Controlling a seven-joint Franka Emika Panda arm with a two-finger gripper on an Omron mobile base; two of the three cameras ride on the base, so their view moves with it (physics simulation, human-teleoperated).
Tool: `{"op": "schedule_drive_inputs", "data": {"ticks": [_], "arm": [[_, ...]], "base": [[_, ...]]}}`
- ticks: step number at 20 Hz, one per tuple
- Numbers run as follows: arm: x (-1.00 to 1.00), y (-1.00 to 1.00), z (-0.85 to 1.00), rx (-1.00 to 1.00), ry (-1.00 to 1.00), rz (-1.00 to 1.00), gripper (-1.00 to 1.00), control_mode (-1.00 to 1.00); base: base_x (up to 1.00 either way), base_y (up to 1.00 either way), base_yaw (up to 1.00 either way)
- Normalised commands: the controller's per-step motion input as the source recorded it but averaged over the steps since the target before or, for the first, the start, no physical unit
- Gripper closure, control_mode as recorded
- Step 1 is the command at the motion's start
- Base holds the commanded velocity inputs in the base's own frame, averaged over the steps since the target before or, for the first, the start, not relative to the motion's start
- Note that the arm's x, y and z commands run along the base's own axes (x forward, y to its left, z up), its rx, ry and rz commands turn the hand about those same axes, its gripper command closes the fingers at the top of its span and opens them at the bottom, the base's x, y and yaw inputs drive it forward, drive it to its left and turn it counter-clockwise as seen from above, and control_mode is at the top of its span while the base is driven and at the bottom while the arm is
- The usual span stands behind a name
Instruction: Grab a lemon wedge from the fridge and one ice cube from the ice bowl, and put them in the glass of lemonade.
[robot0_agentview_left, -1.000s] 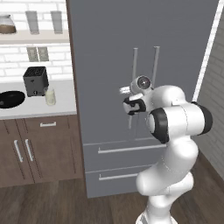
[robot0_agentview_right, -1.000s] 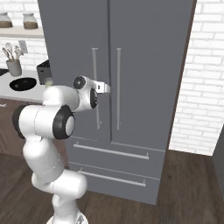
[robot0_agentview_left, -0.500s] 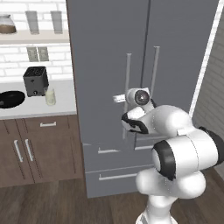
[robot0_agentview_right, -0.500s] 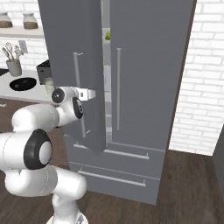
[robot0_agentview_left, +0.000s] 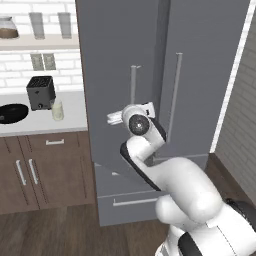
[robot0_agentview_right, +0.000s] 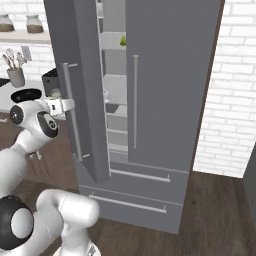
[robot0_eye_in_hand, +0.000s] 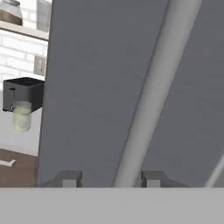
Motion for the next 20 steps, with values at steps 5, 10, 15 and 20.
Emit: {"op": "schedule_drive_inputs", "data": {"ticks": [5,10,15,20], "arm": [[-0.94,0.75,1.0,-0.08,0.04,0.0,-1.0,-1.0],[-1.0,-0.6,0.6,0.25,0.22,-0.01,-1.0,-1.0],[-1.0,-1.0,0.19,0.56,0.21,0.0,-1.0,-1.0],[-0.98,-1.0,0.07,0.6,0.18,0.0,-1.0,-1.0]], "base": [[0.0,0.0,0.0],[0.0,0.0,0.0],[0.0,0.0,0.0],[0.0,0.0,0.0]]}}
